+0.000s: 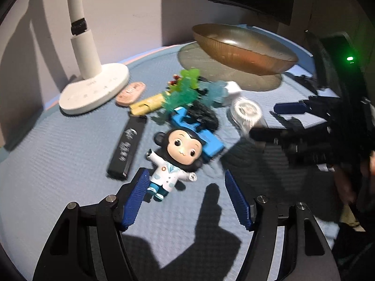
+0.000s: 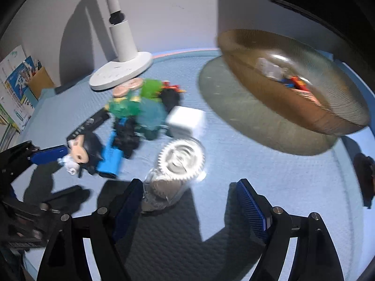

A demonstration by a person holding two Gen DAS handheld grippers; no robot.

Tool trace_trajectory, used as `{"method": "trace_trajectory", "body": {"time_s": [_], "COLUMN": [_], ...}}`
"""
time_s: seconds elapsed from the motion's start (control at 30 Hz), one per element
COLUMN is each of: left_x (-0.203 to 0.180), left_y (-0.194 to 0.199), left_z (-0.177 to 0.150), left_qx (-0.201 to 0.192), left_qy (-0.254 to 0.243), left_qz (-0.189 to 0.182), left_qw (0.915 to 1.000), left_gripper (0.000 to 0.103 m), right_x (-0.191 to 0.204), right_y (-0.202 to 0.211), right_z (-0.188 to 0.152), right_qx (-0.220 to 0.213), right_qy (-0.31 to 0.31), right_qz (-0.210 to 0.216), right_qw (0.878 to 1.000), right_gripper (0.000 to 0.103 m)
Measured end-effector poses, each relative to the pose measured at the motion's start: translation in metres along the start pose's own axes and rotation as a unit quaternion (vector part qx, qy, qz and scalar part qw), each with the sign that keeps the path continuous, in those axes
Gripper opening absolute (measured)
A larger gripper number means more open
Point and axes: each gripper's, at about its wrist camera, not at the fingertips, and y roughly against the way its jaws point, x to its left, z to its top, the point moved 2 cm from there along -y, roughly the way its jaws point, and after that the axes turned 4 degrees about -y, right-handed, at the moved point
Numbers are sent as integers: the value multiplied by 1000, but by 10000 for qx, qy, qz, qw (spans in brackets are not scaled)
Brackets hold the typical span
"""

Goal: Organize rigid objects
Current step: 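Grasp the monkey figurine with the left tool while the right tool grasps the gear tape dispenser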

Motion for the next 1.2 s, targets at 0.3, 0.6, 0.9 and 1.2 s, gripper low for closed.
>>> {"method": "trace_trajectory", "body": {"time_s": [0.3,0.6,0.9,1.2], "left_x": [8,12,24,2], "left_y": [-8,-24,-2,6], "left_z": [4,10,-4,-15], "left_qx": [93,109,-174,9], "left_qy": [485,582,1071,1024], "left_qz": [-120,161,133,245], "left_qw": [9987,9981,9940,9944], "left_gripper": [65,61,24,60], "right_x": [-34,8,19,6], "right_y": [12,-17,-5,21], "right_z": [6,16,0,-33], "right_qx": [52,-17,-127,-114], "right_qy": [-359,292,654,709], "right_qz": [437,-313,9,316], "right_qw": [9984,9991,9978,9969], "right_gripper": [80,65,48,48]}}
